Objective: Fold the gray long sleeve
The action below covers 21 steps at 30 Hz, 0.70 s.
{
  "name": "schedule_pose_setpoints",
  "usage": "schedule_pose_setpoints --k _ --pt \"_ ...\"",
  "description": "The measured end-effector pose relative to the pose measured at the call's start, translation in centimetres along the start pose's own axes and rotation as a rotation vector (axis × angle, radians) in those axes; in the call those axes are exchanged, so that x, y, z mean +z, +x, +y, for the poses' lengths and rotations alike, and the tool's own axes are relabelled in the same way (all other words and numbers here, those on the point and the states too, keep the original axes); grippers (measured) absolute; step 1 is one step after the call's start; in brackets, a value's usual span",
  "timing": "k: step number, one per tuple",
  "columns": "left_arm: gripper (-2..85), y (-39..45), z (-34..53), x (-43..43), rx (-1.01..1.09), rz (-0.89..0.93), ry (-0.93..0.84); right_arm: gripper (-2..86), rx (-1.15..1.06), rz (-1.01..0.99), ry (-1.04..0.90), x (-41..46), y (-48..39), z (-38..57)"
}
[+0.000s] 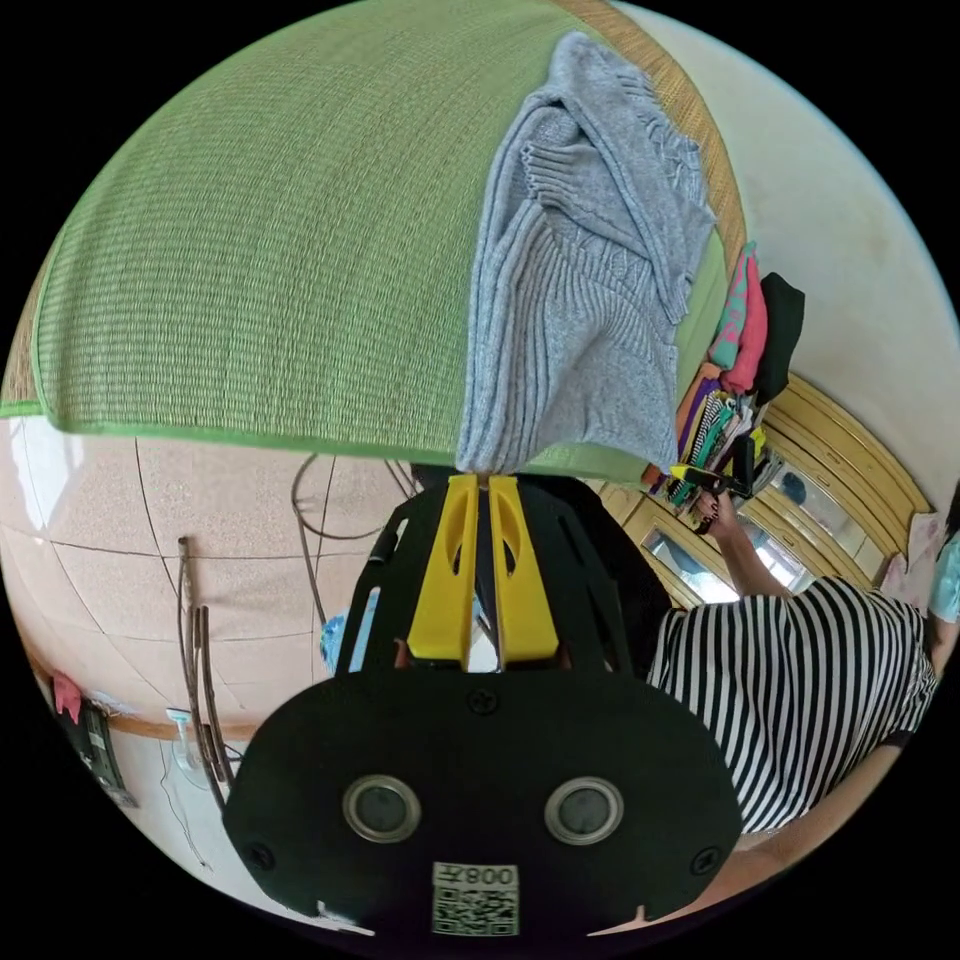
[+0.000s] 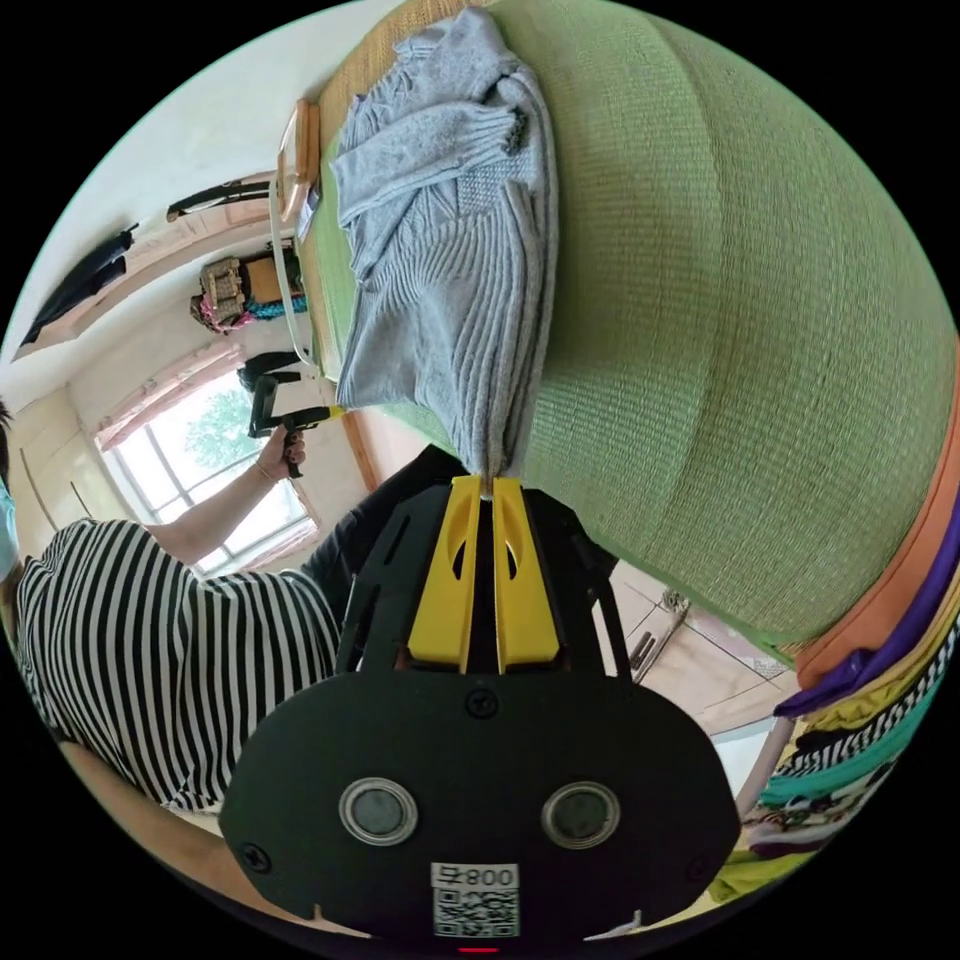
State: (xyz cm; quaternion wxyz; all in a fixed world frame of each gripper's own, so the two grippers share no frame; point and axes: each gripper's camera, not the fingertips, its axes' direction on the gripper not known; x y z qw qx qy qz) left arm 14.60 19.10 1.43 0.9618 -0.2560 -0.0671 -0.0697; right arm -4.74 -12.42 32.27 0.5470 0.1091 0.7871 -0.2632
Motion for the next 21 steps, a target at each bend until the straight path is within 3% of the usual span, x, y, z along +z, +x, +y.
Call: schedule_pose_setpoints --k 5,14,21 --pt "2.3 0.4 1.1 -1.3 -0.053 0.036 -0.005 2.1 0.037 -0.025 -0.082 0.3 -0.8 2.3" --pt "2.3 6.5 -4.7 -11.0 0.182 0.097 0.277 2.0 -0.151 0.000 0.109 -10.7 -7.8 -2.3" --pt "2.4 10.1 -12.6 -16.2 0.296 0.106 0.384 2.1 -0.249 0.062 0.232 -18.6 -12.4 -8.9"
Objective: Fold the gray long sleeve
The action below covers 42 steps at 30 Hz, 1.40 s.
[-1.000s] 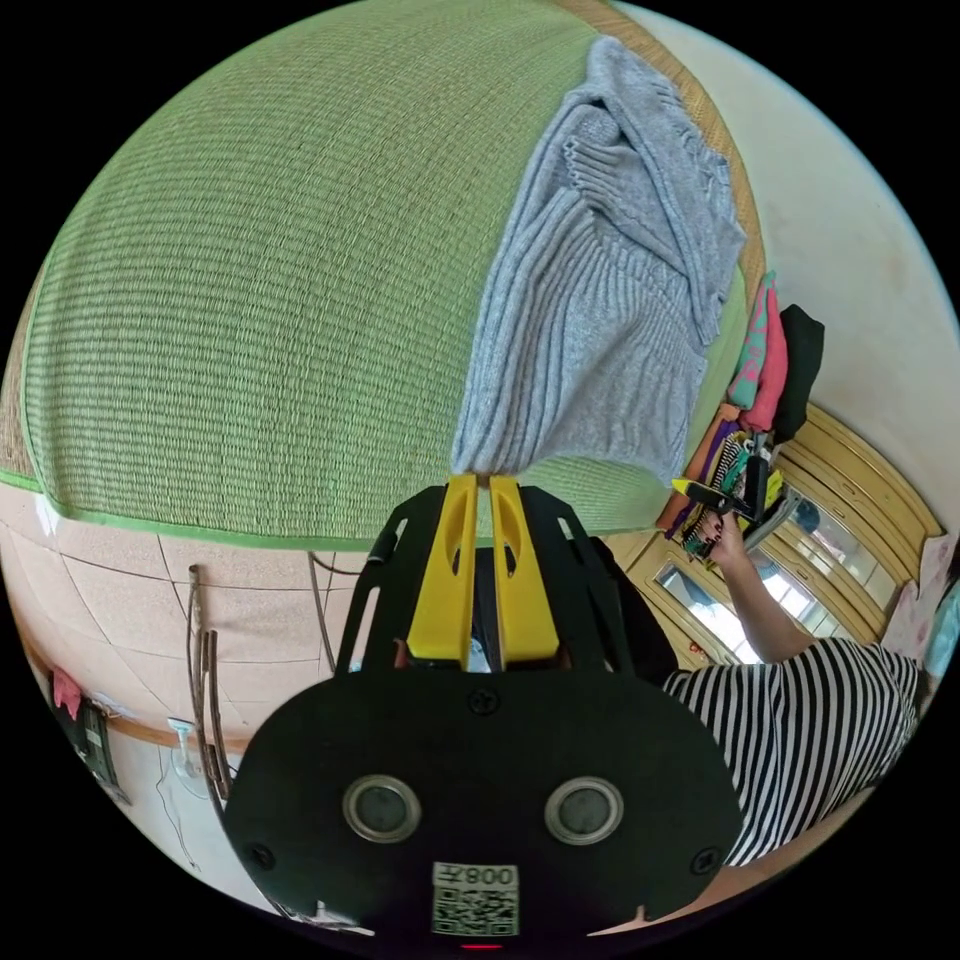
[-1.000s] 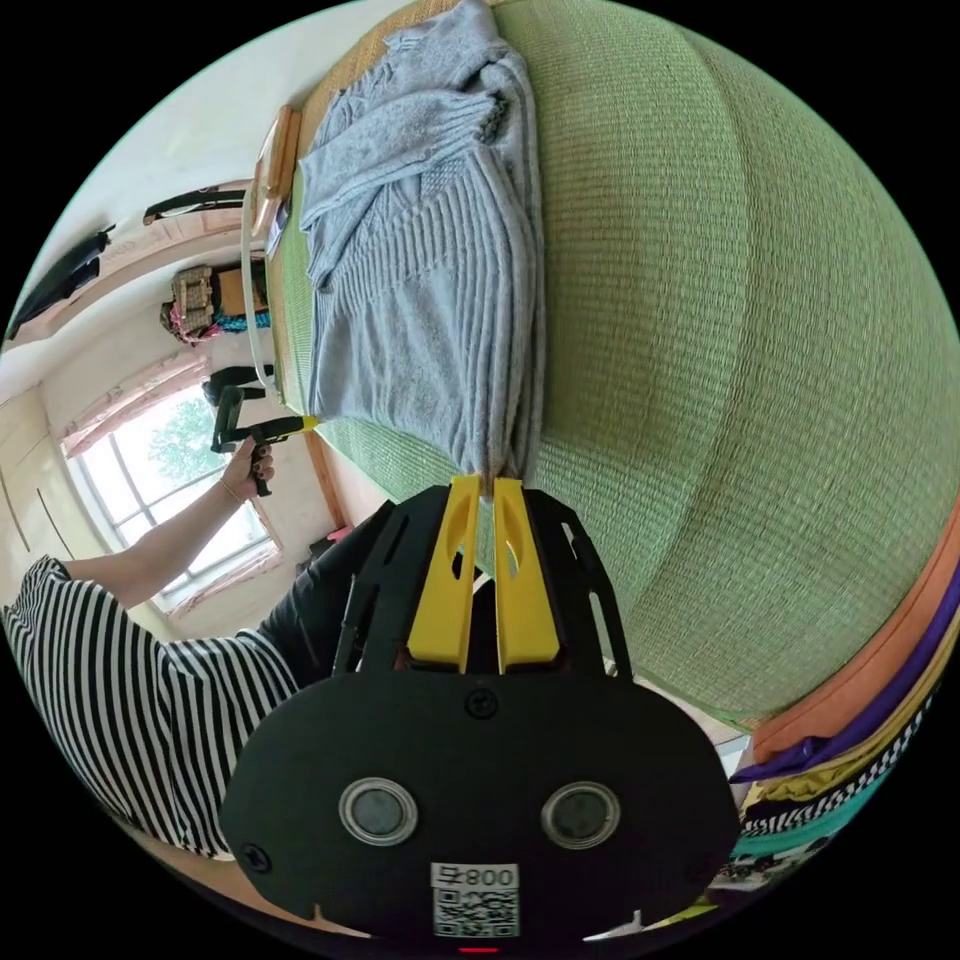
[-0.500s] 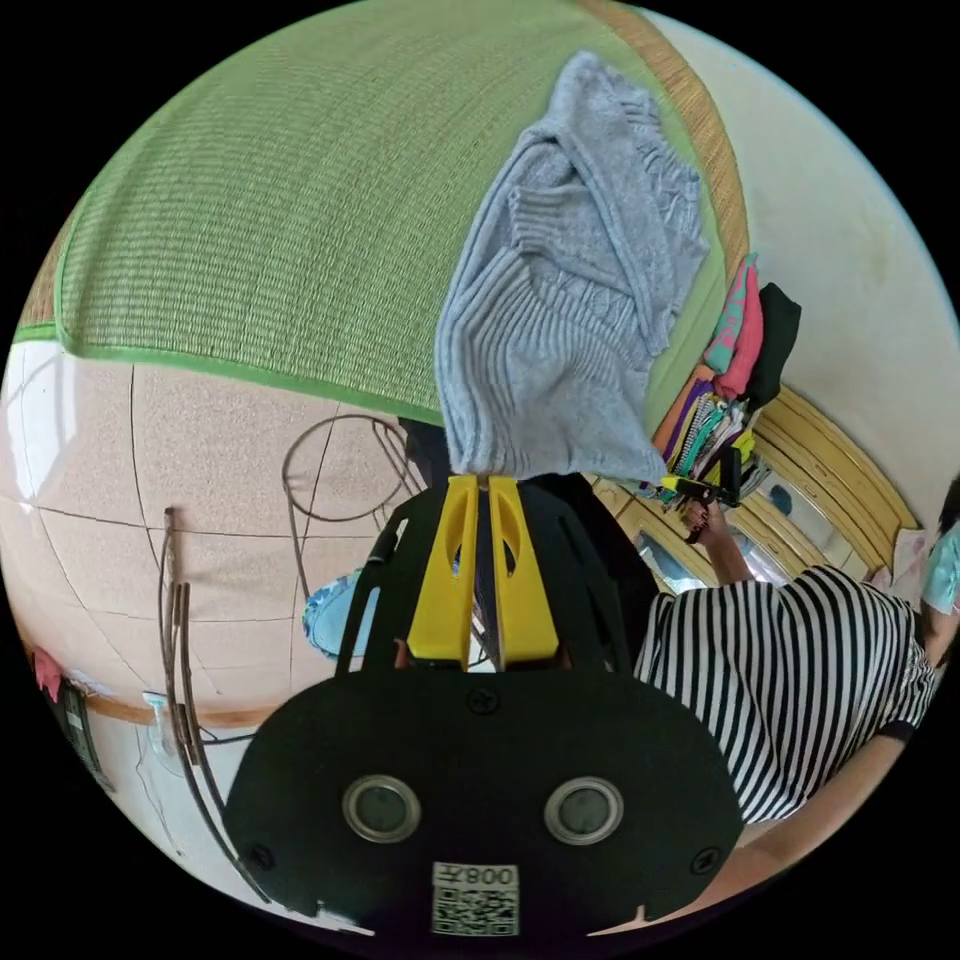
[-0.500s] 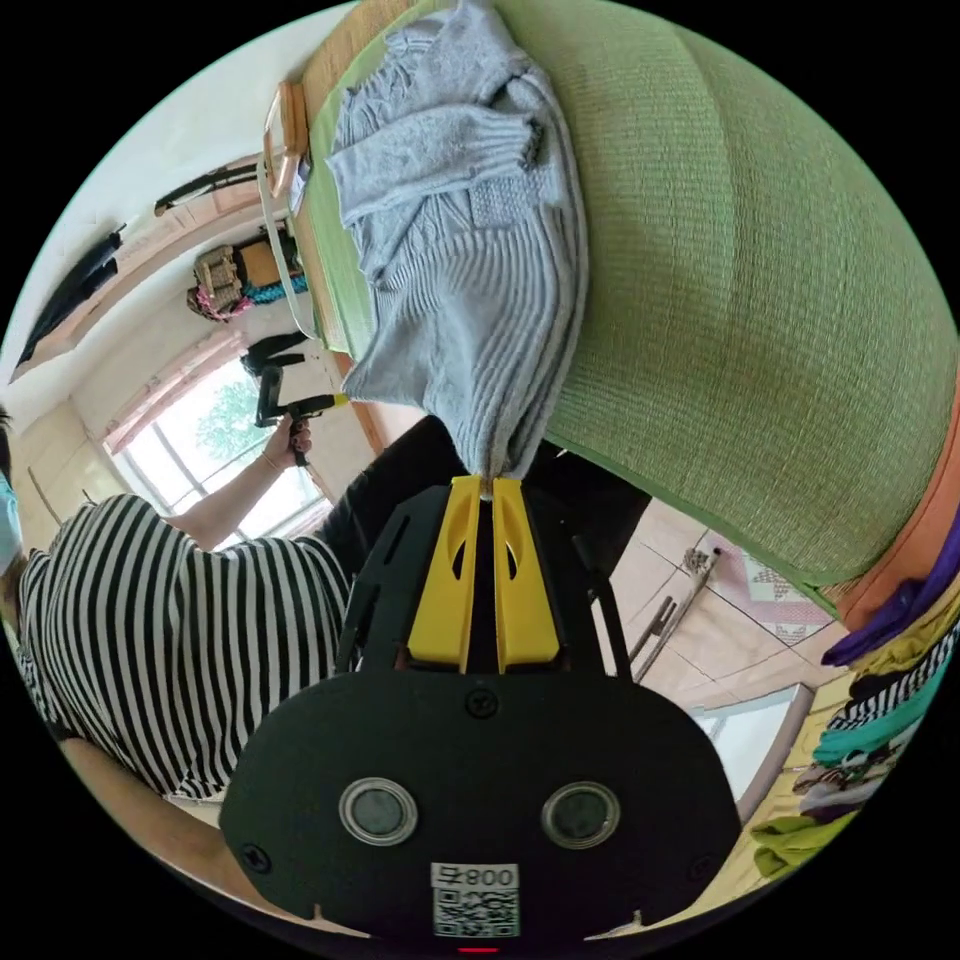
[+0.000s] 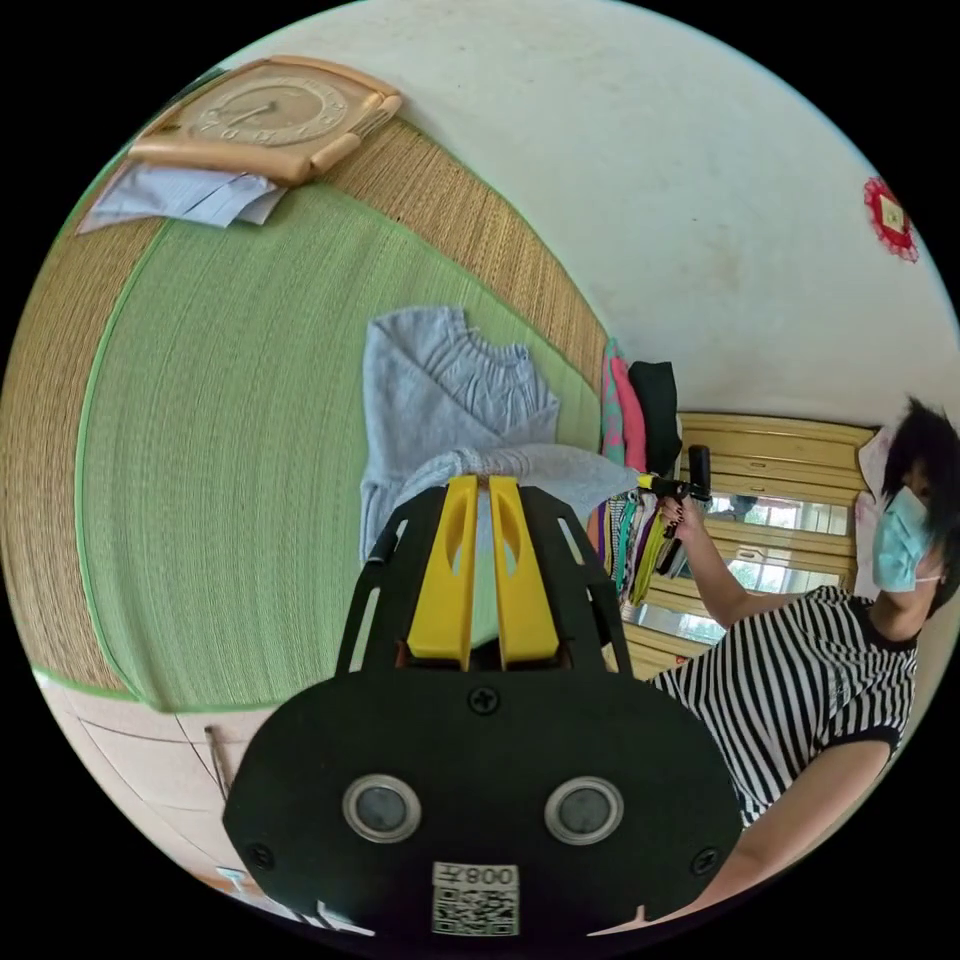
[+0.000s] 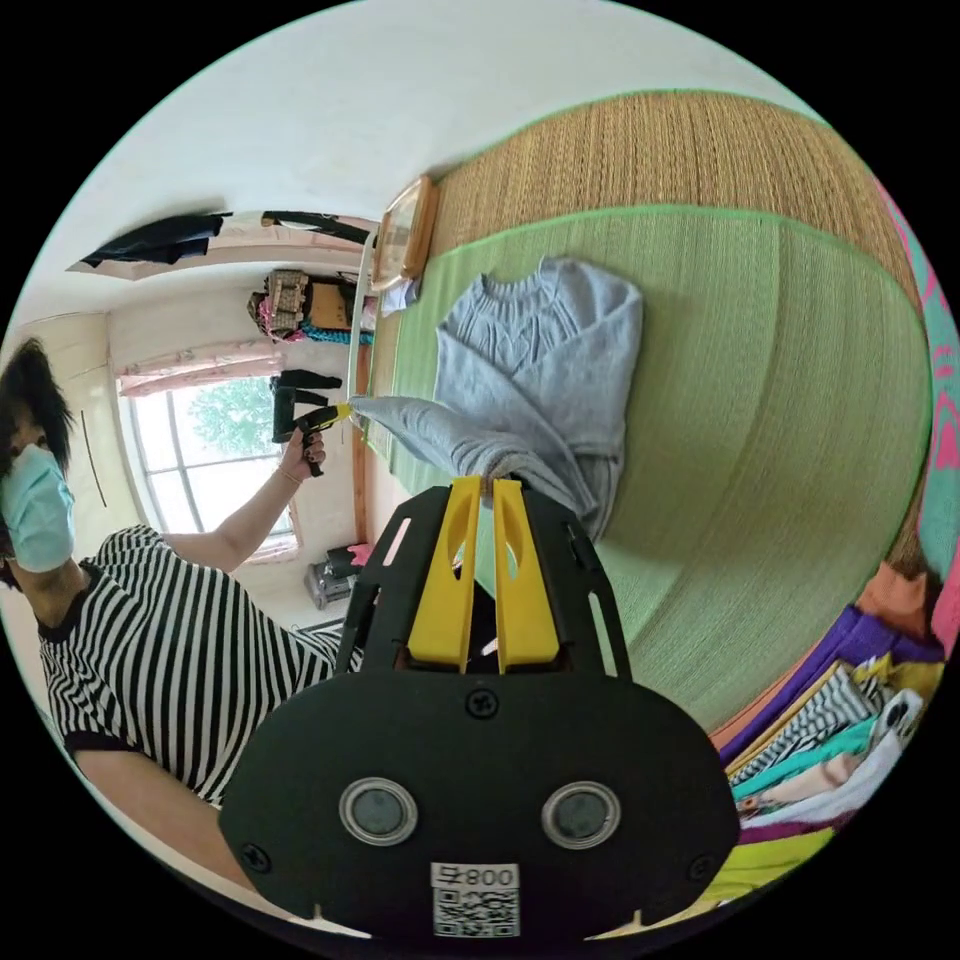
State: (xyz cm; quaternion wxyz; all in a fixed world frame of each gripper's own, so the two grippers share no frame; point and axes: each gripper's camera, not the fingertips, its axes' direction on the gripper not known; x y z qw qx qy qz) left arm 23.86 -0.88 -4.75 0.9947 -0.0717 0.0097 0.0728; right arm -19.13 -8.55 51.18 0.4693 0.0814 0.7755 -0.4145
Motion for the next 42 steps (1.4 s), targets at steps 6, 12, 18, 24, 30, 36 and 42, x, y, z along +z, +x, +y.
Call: schedule_pose_setpoints --k 6,12,18,24,30,36,42 --pt "2.4 -0.5 -8.0 0.8 0.010 -0.028 0.007 2.1 0.002 0.072 0.009 -1.7 0.0 -6.8" --pt "2.4 -1.2 -13.7 2.0 0.013 -0.059 0.005 2.1 0.068 0.083 0.024 -2.9 1.2 -11.9" --pt "2.2 -2.5 -16.9 1.8 -0.002 -0.030 0.069 2.1 0.072 0.060 0.091 -4.8 0.2 -13.2" --pt "1.5 -5.0 -19.8 4.0 -0.098 -0.019 0.130 2.1 0.201 -0.001 0.135 -4.3 2.1 -15.1" --pt "0.6 -5.4 -20.1 4.0 -0.103 0.014 0.256 1.8 0.269 -0.060 0.143 -3.9 1.5 -16.6" --pt "0.2 -2.4 -19.6 7.1 0.060 0.007 0.147 0.4 0.296 -0.024 0.258 -5.7 -1.7 -14.2" --pt "0.1 -2.5 -22.0 10.9 0.068 -0.178 0.074 0.0 0.110 0.217 0.184 -1.6 -11.1 -16.3"
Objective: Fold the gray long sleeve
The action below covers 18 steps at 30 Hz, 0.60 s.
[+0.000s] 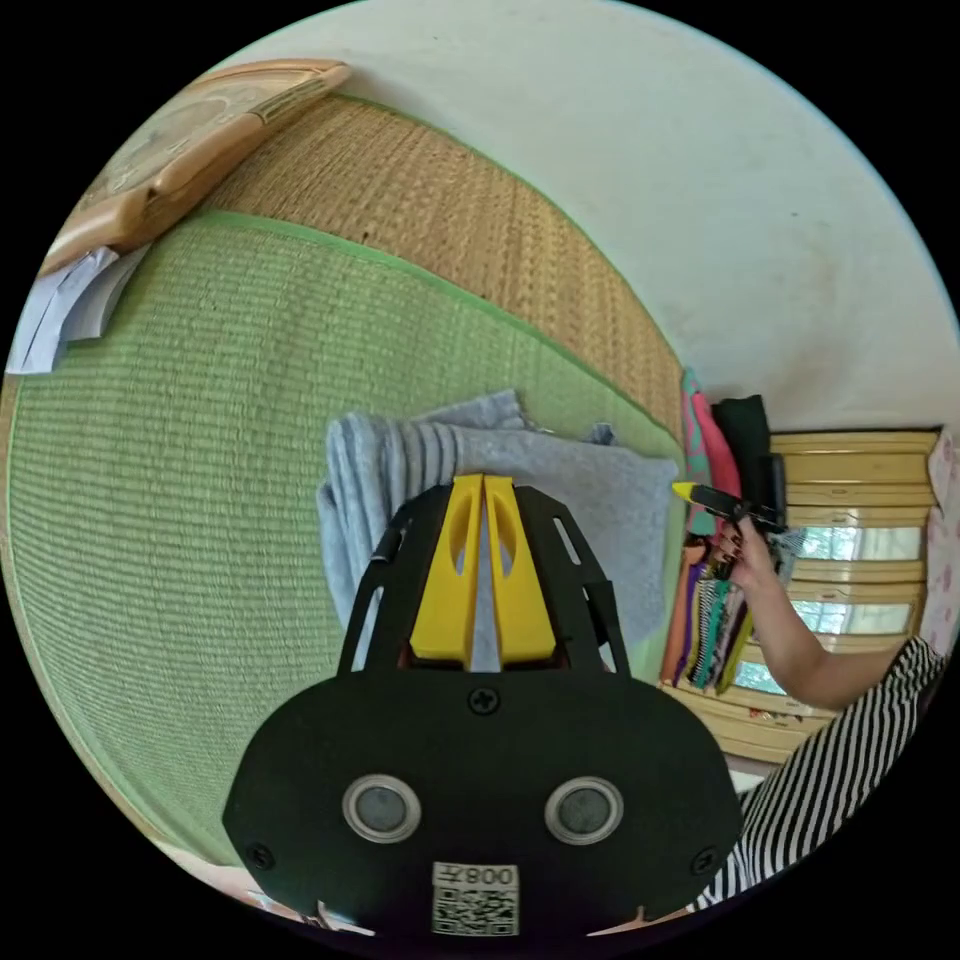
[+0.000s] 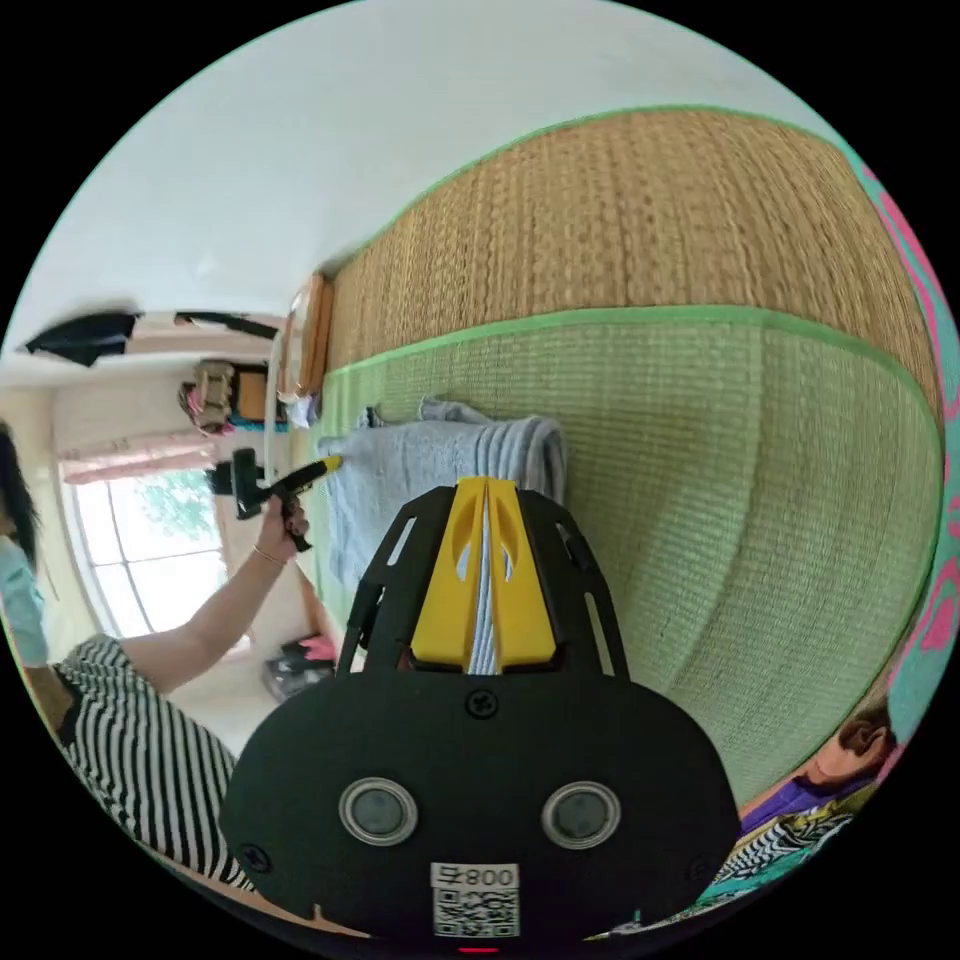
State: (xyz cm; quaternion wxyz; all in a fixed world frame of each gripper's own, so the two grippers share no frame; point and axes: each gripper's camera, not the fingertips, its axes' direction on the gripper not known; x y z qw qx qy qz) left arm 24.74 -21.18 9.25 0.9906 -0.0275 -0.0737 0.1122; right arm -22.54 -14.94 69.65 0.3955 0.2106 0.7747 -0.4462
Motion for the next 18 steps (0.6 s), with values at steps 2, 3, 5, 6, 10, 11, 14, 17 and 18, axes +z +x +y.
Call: schedule_pose_setpoints --k 2,3,5,6,10,11,14,17,18 --pt "0.1 -0.3 -0.9 1.3 0.017 -0.069 -0.037 -0.1 -0.078 0.166 -0.041 2.2 -2.8 -1.0" --pt "0.1 -0.4 -0.9 1.4 0.029 -0.070 -0.031 -0.3 -0.120 0.298 -0.085 4.2 -4.2 -1.5" --pt "0.1 -0.8 -0.9 1.5 0.023 -0.063 -0.032 -0.3 -0.183 0.385 -0.076 5.7 -6.1 -1.7" --pt "0.1 -0.9 -0.8 1.5 0.025 -0.064 -0.033 -0.3 -0.189 0.414 -0.075 5.9 -7.1 -1.6" --pt "0.0 -1.3 0.5 0.8 0.004 -0.045 0.010 -0.1 -0.220 0.397 -0.036 5.5 -8.8 -0.6" --pt "0.0 -1.2 0.9 0.6 0.015 -0.024 0.039 -0.1 -0.201 0.372 -0.047 5.3 -8.9 -0.7" --pt "0.0 -1.6 1.4 1.2 0.015 0.001 0.039 0.0 -0.111 0.274 -0.073 4.0 -9.2 -1.9" --pt "0.1 -3.0 1.9 2.0 -0.008 0.015 0.024 0.1 -0.091 0.276 0.017 2.6 -10.9 -1.5" --pt "0.1 -3.3 2.1 1.9 -0.023 0.032 0.027 0.1 -0.100 0.267 0.040 2.1 -11.9 -1.0"
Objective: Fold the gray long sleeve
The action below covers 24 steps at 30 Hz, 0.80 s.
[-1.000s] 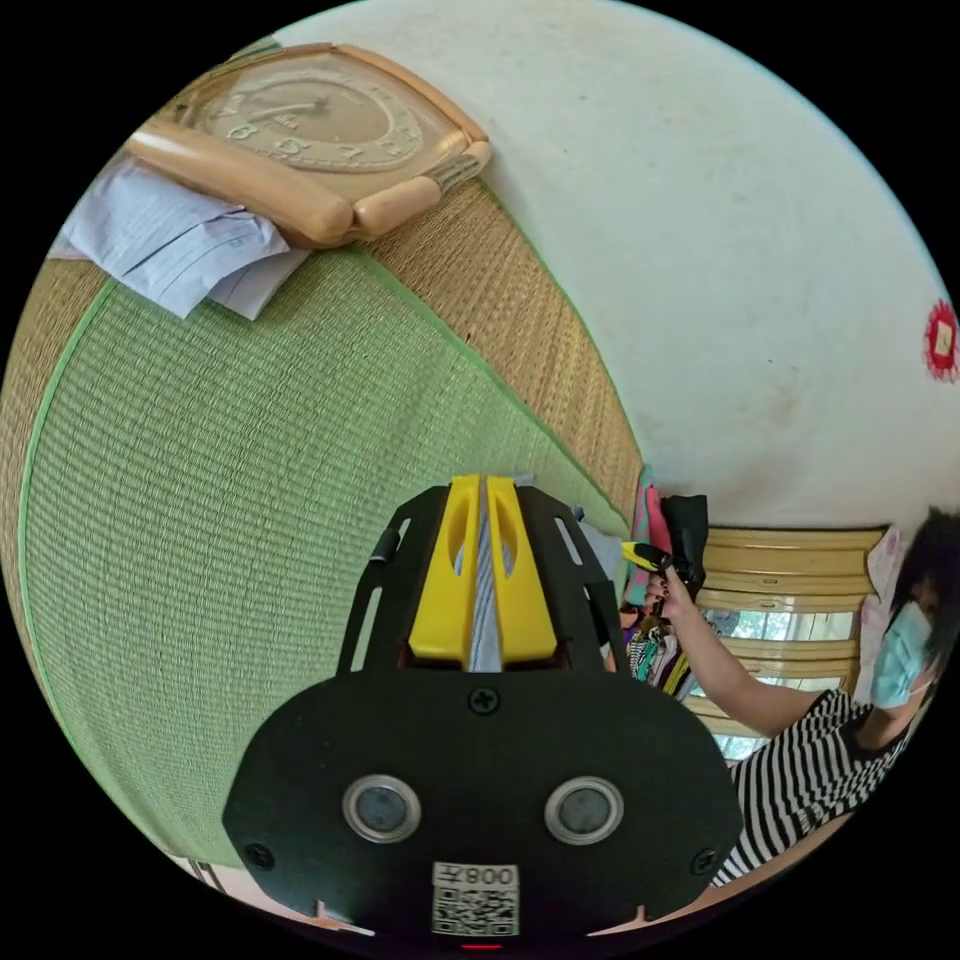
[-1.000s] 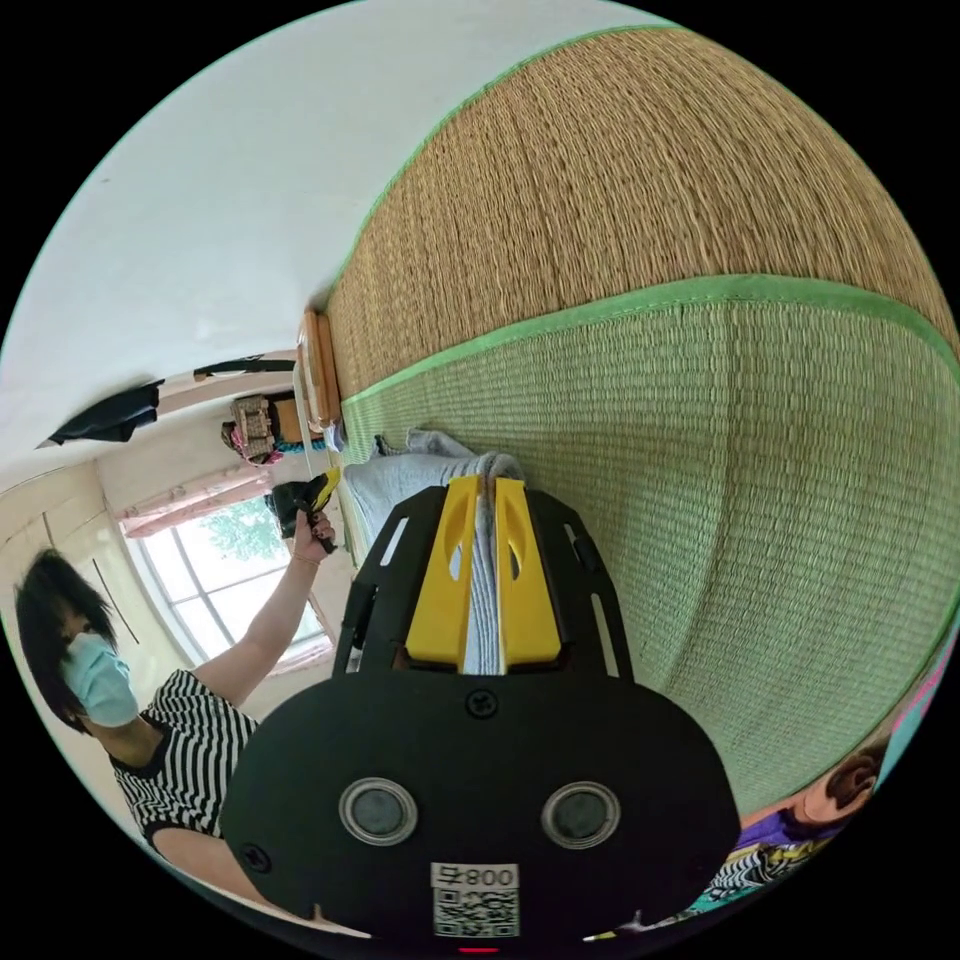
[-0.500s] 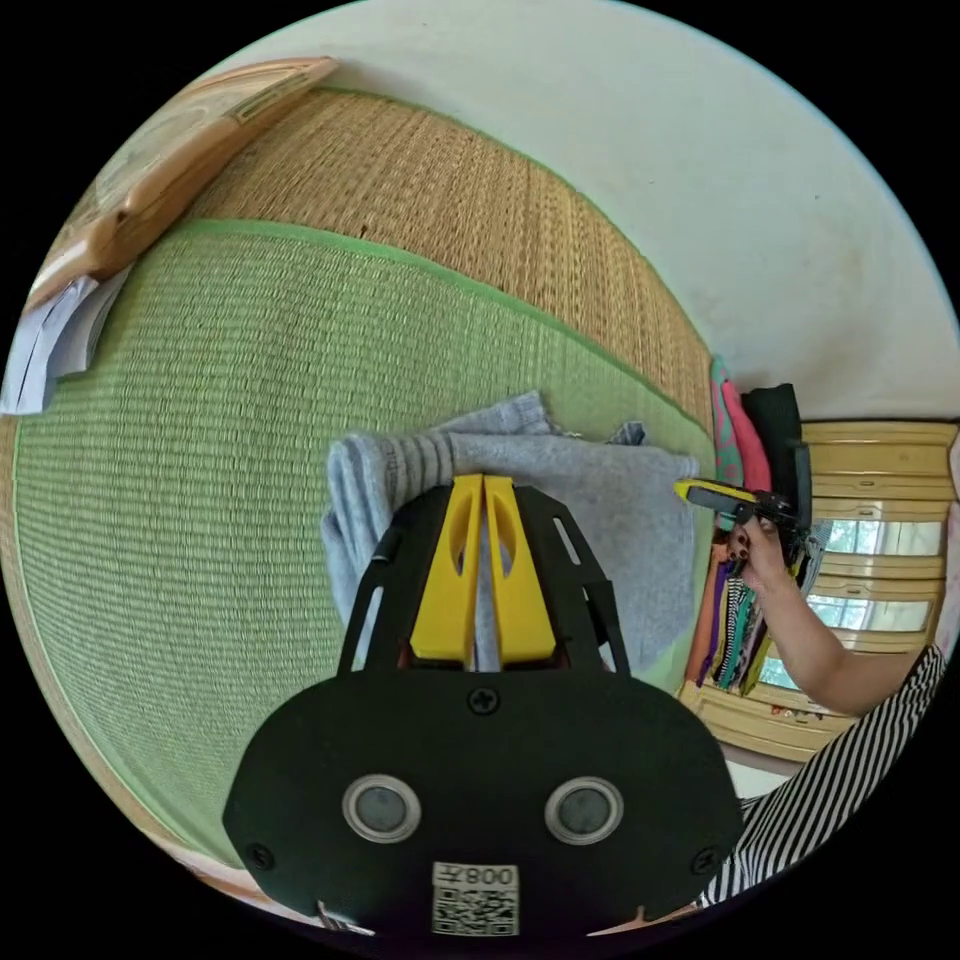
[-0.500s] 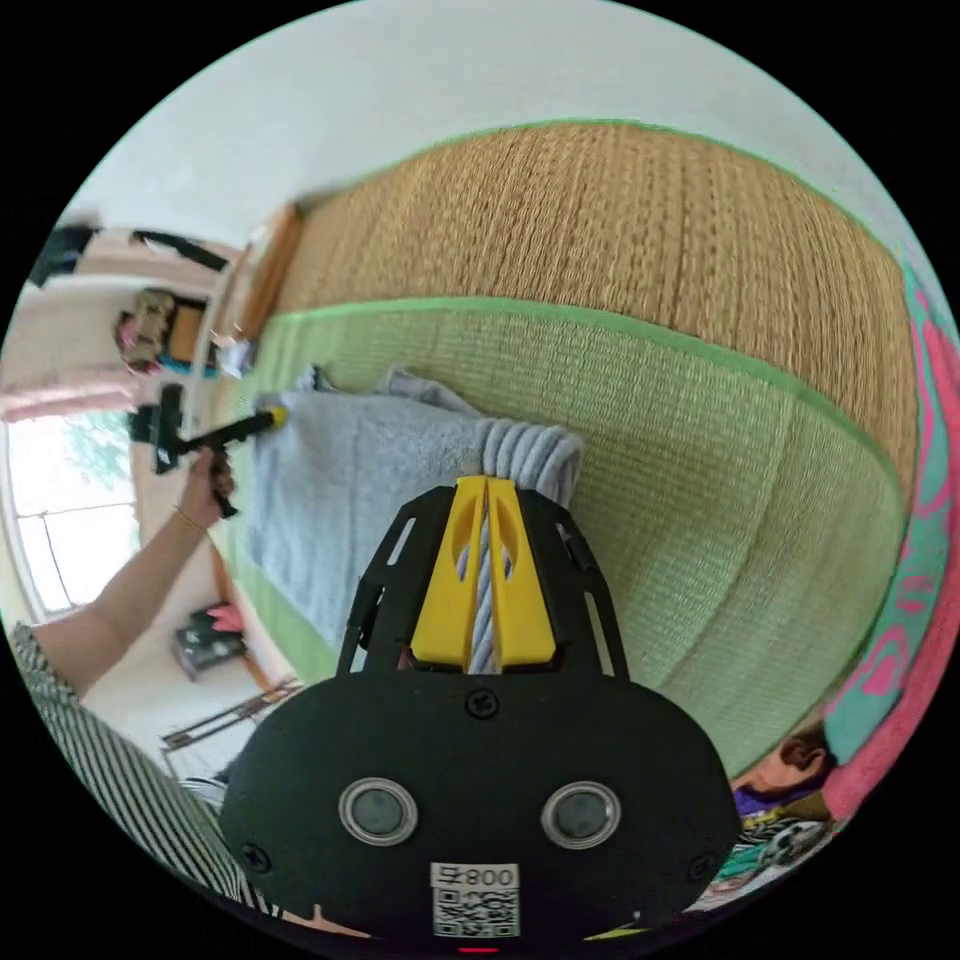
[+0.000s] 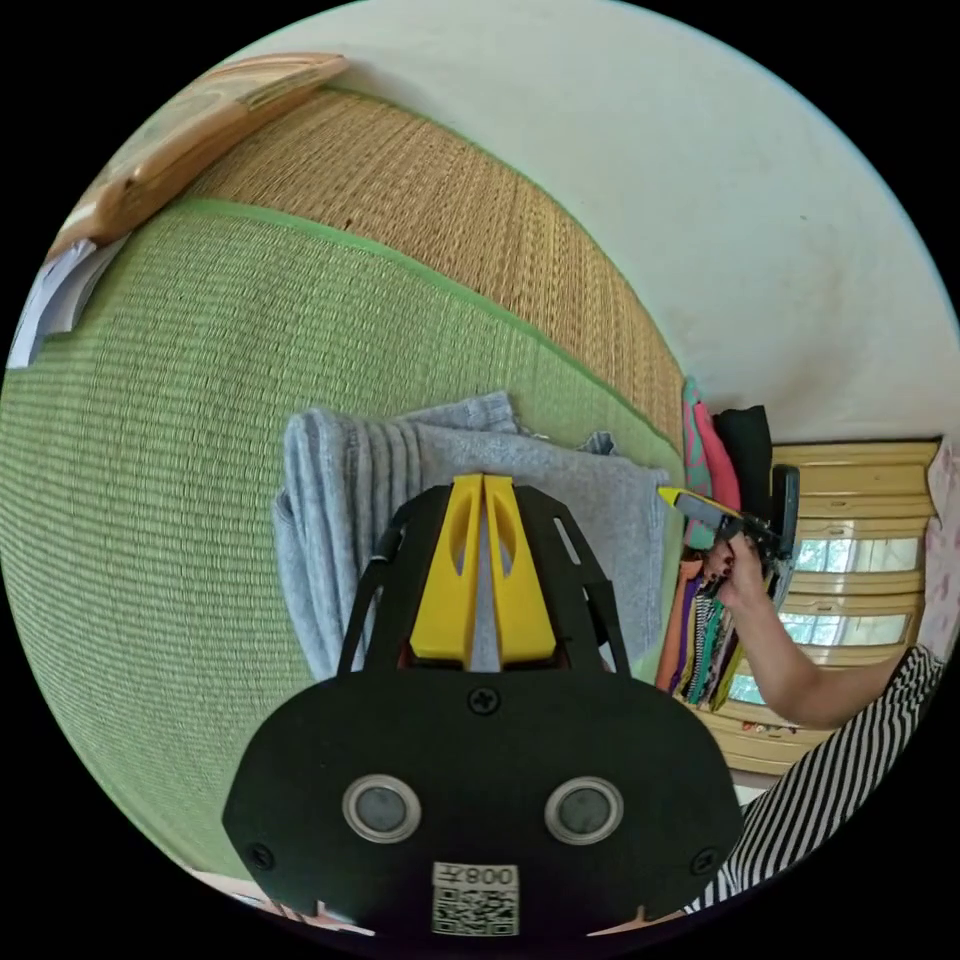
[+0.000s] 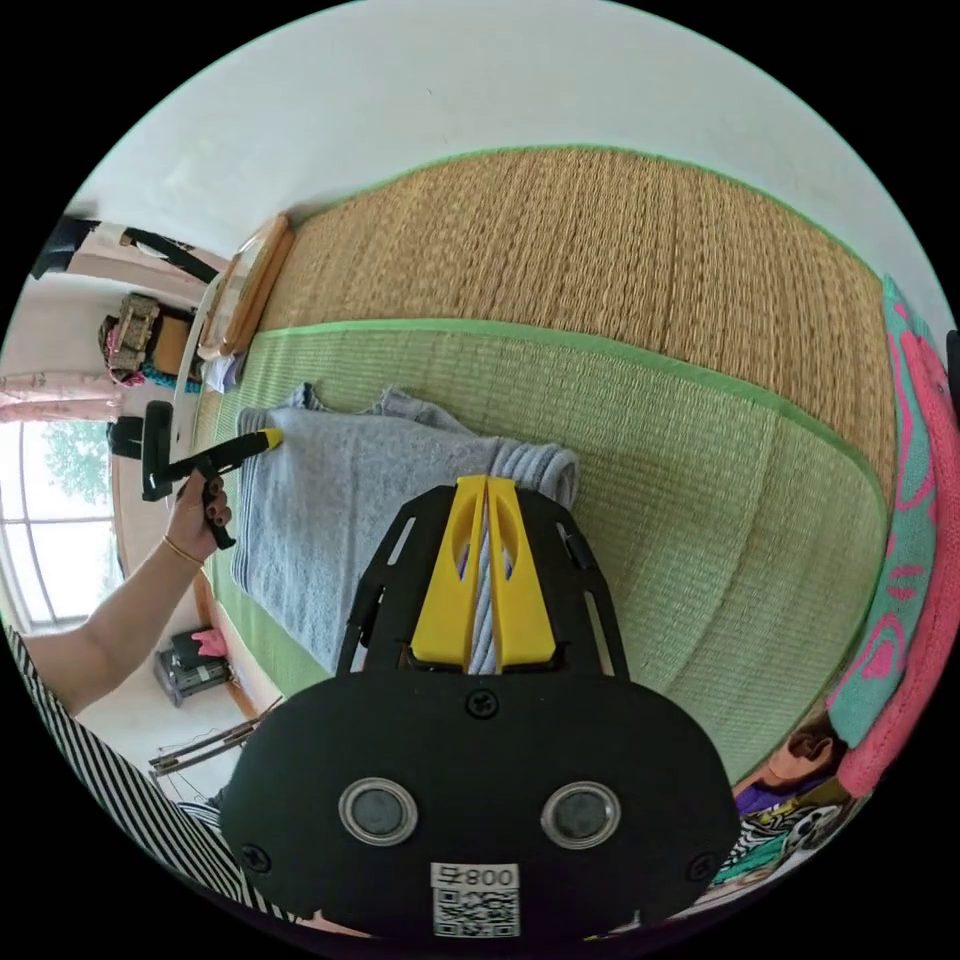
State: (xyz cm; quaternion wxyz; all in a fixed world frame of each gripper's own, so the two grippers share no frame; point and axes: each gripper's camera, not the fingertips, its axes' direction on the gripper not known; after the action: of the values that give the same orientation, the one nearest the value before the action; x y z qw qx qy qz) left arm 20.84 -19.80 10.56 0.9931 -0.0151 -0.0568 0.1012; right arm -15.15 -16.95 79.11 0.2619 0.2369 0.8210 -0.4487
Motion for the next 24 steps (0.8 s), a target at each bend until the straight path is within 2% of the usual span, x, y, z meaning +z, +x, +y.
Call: schedule_pose_setpoints --k 4,7,8,11,15,20,24 --pt "0.1 -0.4 3.2 -1.6 0.039 0.050 0.051 0.1 -0.080 -0.022 -0.023 -1.0 -4.5 3.0" --pt "0.2 -2.0 6.1 -0.9 -0.004 -0.004 -0.034 0.1 -0.111 0.055 -0.160 2.0 -6.4 5.3" --pt "0.3 -2.9 7.2 -0.6 -0.018 0.030 -0.049 0.1 -0.110 0.056 -0.182 2.8 -6.4 5.6" --pt "0.7 -4.9 10.1 -2.0 -0.098 0.117 0.009 0.0 -0.039 -0.060 -0.171 2.9 -6.2 5.1" --pt "2.1 -6.5 14.7 -4.7 -0.146 0.102 0.051 0.1 -0.091 -0.010 -0.201 2.2 -8.7 4.4" --pt "8.3 -10.7 22.9 -7.4 -0.391 0.029 0.083 0.4 -0.085 -0.029 -0.156 0.7 -12.2 4.1" --pt "11.5 -13.7 26.8 -5.9 -0.562 0.212 0.107 1.3 -0.137 -0.106 -0.134 0.7 -17.5 3.0"
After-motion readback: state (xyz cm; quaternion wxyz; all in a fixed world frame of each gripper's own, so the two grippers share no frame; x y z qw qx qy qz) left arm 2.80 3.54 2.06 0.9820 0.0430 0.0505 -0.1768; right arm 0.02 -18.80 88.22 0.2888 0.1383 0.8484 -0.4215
